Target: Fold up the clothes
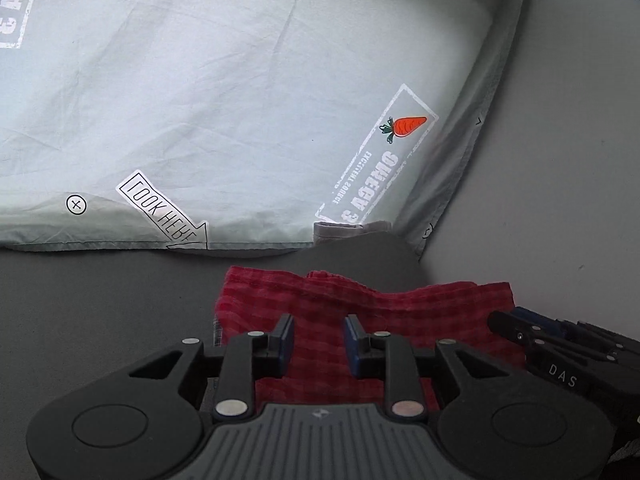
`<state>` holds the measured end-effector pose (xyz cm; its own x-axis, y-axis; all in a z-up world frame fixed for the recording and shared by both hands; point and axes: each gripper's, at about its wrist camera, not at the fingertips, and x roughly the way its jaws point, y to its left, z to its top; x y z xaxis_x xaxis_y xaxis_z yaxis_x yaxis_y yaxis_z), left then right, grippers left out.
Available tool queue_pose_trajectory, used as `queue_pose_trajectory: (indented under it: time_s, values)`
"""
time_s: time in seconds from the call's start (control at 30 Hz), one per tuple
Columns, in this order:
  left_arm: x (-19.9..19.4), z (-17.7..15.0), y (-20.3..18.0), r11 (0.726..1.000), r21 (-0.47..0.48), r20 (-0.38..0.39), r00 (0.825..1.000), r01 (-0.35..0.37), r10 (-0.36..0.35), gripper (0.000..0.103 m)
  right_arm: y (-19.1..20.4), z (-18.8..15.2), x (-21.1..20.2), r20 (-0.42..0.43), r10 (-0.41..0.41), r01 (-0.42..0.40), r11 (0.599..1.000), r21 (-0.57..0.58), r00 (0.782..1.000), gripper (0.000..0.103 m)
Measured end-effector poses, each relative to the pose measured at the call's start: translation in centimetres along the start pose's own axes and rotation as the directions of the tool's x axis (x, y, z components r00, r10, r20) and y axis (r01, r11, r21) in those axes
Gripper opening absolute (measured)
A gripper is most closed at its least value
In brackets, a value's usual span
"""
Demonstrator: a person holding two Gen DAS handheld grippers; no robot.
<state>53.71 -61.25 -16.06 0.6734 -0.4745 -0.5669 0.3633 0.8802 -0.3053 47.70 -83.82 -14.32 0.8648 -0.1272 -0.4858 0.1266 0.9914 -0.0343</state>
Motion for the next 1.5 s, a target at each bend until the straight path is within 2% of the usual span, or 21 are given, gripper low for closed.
queue_pose_trajectory:
  time_s: [0.07, 0.17, 0.3, 0.37, 0.4, 0.47, 0.57, 0.6, 0.63, 0.7, 0.77, 0.83, 0.97, 1.07, 1.2, 1.27, 1.33, 1.4, 1.5]
  values:
    - [1.9, -1.0, -0.4, 1.0, 0.0, -0.031, 1.0, 0.002, -0.002, 0.03, -0.2, -1.0, 1.6, -0.045, -0.001, 0.001, 1.0, 0.016, 0.999, 0.026]
    - [4.6, -2.5, 0.4, 0.998, 0.004, -0.089, 0.994, -0.062, 0.062, 0.03, -0.4, -2.1, 4.4, -0.099, -0.029, 0.029, 1.0, 0.0, 0.995, 0.025]
    - [5.3, -4.2, 2.7, 0.992, -0.055, -0.141, 0.985, -0.11, 0.101, 0.03, -0.7, -2.8, 7.1, -0.162, -0.067, 0.064, 0.998, -0.026, 0.985, 0.025]
    - [4.3, -4.3, 3.6, 0.989, -0.086, -0.14, 0.985, -0.119, 0.106, 0.034, -0.4, -2.8, 6.7, -0.162, -0.106, 0.102, 0.994, -0.035, 0.981, 0.033]
    - [3.5, -4.1, 4.1, 0.986, -0.103, -0.138, 0.983, -0.134, 0.119, 0.038, -0.4, -2.6, 6.4, -0.161, -0.124, 0.12, 0.992, -0.032, 0.979, 0.041]
    - [1.9, -3.6, 5.0, 0.975, -0.137, -0.127, 0.979, -0.174, 0.156, 0.053, -0.6, -2.0, 5.1, -0.17, -0.154, 0.154, 0.988, -0.008, 0.973, 0.052]
    - [-1.2, -2.9, 6.8, 0.967, -0.159, -0.112, 0.977, -0.201, 0.184, 0.054, -0.4, -1.2, 1.9, -0.154, -0.168, 0.174, 0.984, 0.029, 0.974, 0.058]
    - [-2.5, -2.7, 7.2, 0.968, -0.147, -0.104, 0.976, -0.203, 0.189, 0.056, -0.3, -0.9, 0.7, -0.149, -0.167, 0.175, 0.983, 0.047, 0.975, 0.065]
    - [-4.1, -2.4, 7.4, 0.972, -0.127, -0.091, 0.978, -0.199, 0.188, 0.062, 0.0, -0.6, -0.4, -0.149, -0.162, 0.173, 0.982, 0.07, 0.976, 0.074]
    - [-7.8, -1.8, 6.9, 0.98, -0.076, -0.041, 0.982, -0.185, 0.182, 0.073, 0.7, 0.3, -3.4, -0.148, -0.107, 0.127, 0.983, 0.132, 0.983, 0.082]
    - [-11.8, -1.6, 6.0, 0.983, -0.034, 0.023, 0.983, -0.183, 0.183, 0.09, 2.1, 0.9, -6.6, -0.137, -0.059, 0.081, 0.984, 0.16, 0.989, 0.083]
    - [-15.9, -1.6, 5.1, 0.983, -0.002, 0.09, 0.979, -0.186, 0.186, 0.101, 3.6, 1.5, -9.5, -0.127, -0.024, 0.046, 0.983, 0.176, 0.992, 0.09]
    - [-23.3, -3.0, 4.6, 0.982, -0.056, 0.179, 0.966, -0.179, 0.187, 0.103, 6.5, 2.2, -15.7, -0.071, 0.075, -0.059, 0.977, 0.207, 0.995, 0.094]
    - [-28.3, -4.7, 4.4, 0.979, -0.096, 0.214, 0.956, -0.182, 0.199, 0.103, 8.9, 2.2, -20.0, -0.008, 0.148, -0.144, 0.971, 0.189, 0.989, 0.102]
    - [-34.9, -7.1, 4.4, 0.961, -0.142, 0.291, 0.919, -0.235, 0.268, 0.103, 12.2, 1.7, -24.3, 0.037, 0.249, -0.252, 0.955, 0.155, 0.968, 0.103]
    - [-38.1, -7.8, 4.7, 0.949, -0.167, 0.322, 0.895, -0.269, 0.31, 0.103, 14.0, 1.6, -25.8, 0.049, 0.317, -0.32, 0.934, 0.157, 0.947, 0.103]
    - [-41.4, -8.5, 5.2, 0.93, -0.188, 0.36, 0.859, -0.316, 0.365, 0.103, 16.0, 1.5, -27.3, 0.049, 0.354, -0.357, 0.921, 0.154, 0.934, 0.103]
    - [-44.5, -9.0, 6.1, 0.905, -0.197, 0.404, 0.81, -0.377, 0.426, 0.103, 18.2, 1.5, -29.0, 0.055, 0.36, -0.364, 0.922, 0.13, 0.931, 0.103]
    - [-48.5, -9.5, 7.7, 0.887, -0.182, 0.417, 0.783, -0.425, 0.461, 0.103, 21.2, 1.2, -31.7, 0.101, 0.358, -0.367, 0.925, 0.095, 0.928, 0.103]
